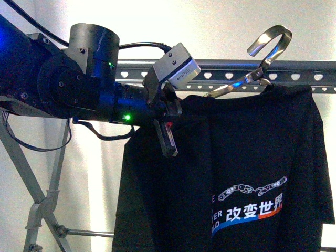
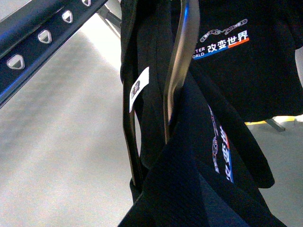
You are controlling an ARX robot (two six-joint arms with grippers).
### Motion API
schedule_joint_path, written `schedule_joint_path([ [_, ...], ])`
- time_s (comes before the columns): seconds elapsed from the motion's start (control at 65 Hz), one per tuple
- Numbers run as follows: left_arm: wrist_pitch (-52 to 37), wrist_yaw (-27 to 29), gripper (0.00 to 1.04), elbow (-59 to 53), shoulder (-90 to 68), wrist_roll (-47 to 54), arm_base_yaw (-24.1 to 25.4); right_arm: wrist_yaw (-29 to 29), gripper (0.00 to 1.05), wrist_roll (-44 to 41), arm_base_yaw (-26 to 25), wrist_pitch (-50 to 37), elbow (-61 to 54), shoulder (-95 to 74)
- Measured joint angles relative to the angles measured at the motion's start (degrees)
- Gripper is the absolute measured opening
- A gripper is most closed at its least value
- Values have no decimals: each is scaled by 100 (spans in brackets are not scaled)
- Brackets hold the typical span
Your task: Hang clothes on hanger
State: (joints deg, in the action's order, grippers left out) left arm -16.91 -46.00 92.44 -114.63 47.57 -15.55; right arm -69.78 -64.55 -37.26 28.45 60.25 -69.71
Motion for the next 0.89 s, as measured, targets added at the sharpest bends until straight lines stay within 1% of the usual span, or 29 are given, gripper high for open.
schedule_joint_path([
  [0.077, 0, 4, 4, 0, 0, 0, 7, 234, 97, -944, 282, 498, 522, -350],
  [0.154, 0, 4, 4, 0, 0, -2, 7, 632, 97, -1694, 573, 632, 894, -662],
  [0.169, 0, 4, 4, 0, 0, -2, 7, 737, 97, -1961, 654, 632, 990, -754],
  [0.2, 0, 2, 4, 0, 0, 0, 7, 892, 97, -2229, 780, 562, 1123, -887],
  [0.323, 0, 4, 4, 0, 0, -2, 7, 1362, 97, -2905, 1211, 214, 1620, -1390],
  [0.4, 0, 4, 4, 0, 0, 0, 7, 1574, 97, -3012, 1464, -151, 1912, -1681],
  [0.477, 0, 2, 4, 0, 0, -2, 7, 1749, 97, -2815, 1816, -446, 2463, -2055],
  [0.6, 0, 2, 4, -2, 0, -2, 7, 2140, 97, -2623, 2247, -236, 3335, -2555],
  [0.662, 0, 4, 4, -2, 0, -2, 7, 2297, 97, -2586, 2413, -177, 3585, -2789],
  [0.785, 0, 4, 4, -2, 0, -2, 7, 2570, 97, -2566, 2634, -173, 3748, -3154],
  [0.892, 0, 2, 4, -2, 0, -2, 7, 2658, 97, -2566, 2734, -236, 3764, -3335],
])
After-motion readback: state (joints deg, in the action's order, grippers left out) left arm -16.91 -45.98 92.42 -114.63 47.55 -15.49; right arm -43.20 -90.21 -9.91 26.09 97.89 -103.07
